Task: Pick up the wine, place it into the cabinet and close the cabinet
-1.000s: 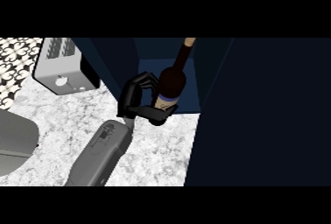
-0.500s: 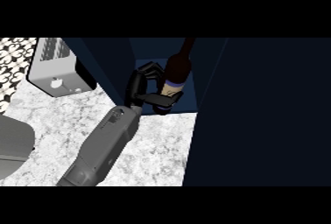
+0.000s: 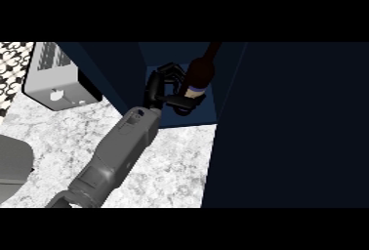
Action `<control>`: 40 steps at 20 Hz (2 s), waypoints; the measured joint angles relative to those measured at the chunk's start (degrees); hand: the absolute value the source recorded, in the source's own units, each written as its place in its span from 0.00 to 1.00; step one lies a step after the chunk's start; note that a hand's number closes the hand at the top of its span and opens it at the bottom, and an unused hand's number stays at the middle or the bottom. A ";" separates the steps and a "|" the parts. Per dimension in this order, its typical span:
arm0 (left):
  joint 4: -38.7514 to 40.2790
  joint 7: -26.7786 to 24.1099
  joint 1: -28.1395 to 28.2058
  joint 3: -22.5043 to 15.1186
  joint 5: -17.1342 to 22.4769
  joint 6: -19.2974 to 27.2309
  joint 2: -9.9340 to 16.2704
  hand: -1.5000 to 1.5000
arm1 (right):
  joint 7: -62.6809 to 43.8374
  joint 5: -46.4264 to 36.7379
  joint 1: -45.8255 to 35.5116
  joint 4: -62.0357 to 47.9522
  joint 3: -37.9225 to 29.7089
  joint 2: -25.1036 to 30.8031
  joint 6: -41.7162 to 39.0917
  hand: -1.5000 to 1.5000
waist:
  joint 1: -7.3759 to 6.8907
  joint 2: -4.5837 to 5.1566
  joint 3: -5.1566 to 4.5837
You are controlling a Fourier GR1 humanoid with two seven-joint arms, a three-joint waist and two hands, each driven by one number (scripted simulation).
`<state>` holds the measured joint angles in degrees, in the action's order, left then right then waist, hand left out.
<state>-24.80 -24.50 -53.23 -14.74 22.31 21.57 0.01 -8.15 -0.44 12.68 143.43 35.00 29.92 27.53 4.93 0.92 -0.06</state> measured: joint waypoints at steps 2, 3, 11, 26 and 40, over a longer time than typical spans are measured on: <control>2.21 0.01 -1.80 0.99 1.05 -0.16 0.00 1.00 | 0.24 0.18 0.32 -0.12 -0.09 0.02 -0.54 0.00 | 0.07 0.10 0.01; 3.16 -0.53 -2.20 1.51 1.51 -0.39 -0.01 1.00 | 0.16 0.24 0.26 -0.11 -0.01 -0.15 -0.51 0.00 | 0.12 0.15 -0.01; 10.15 -2.33 -6.32 4.47 3.25 -0.89 0.44 1.00 | 1.90 0.83 1.95 -0.13 -0.80 0.50 -2.24 0.00 | 0.84 0.55 0.01; 18.73 -6.82 -11.59 5.49 0.69 5.35 3.21 0.00 | 6.15 1.63 4.38 -0.37 -0.53 0.17 -4.65 0.00 | 2.43 1.18 -0.03; 18.11 -9.77 -14.02 8.67 2.76 -0.07 3.64 1.00 | 7.45 1.98 5.26 -0.37 -0.62 0.28 -5.90 0.00 | 1.94 1.12 -0.13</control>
<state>-6.70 -34.28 -67.25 -6.06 25.07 21.50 3.65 -0.70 1.54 17.94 143.06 34.39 30.20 21.63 6.87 2.05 -0.20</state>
